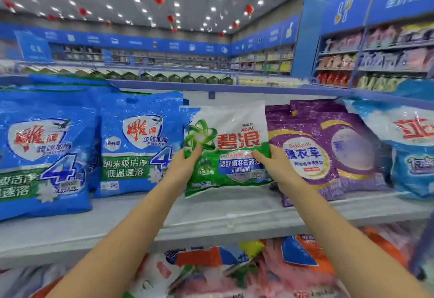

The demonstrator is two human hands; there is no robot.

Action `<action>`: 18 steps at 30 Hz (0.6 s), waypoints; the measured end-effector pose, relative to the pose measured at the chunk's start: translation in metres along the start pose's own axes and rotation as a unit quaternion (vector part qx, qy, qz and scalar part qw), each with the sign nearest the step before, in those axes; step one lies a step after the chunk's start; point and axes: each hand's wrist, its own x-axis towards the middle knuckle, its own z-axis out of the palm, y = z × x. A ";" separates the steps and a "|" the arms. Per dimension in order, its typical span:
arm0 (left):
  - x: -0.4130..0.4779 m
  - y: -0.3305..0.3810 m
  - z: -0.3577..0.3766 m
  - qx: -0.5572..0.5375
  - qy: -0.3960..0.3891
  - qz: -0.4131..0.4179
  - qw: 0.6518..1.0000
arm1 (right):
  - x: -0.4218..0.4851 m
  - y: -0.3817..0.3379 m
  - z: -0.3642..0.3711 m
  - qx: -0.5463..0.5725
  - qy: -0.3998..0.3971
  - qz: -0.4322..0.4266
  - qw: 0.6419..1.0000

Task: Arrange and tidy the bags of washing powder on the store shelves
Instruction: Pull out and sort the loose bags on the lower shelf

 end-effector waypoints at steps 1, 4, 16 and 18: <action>0.009 -0.003 0.005 -0.022 0.008 -0.023 0.999 | 0.012 0.005 0.001 -0.009 -0.002 -0.003 1.000; 0.029 -0.012 0.015 -0.076 0.038 -0.081 0.993 | 0.037 0.019 0.007 -0.028 -0.010 0.007 1.000; 0.043 -0.015 0.035 -0.068 0.110 -0.092 0.987 | 0.049 0.027 0.016 -0.010 -0.001 0.021 1.000; 0.036 0.000 0.034 -0.058 0.112 -0.058 0.990 | 0.040 0.015 0.013 -0.032 -0.007 -0.034 0.999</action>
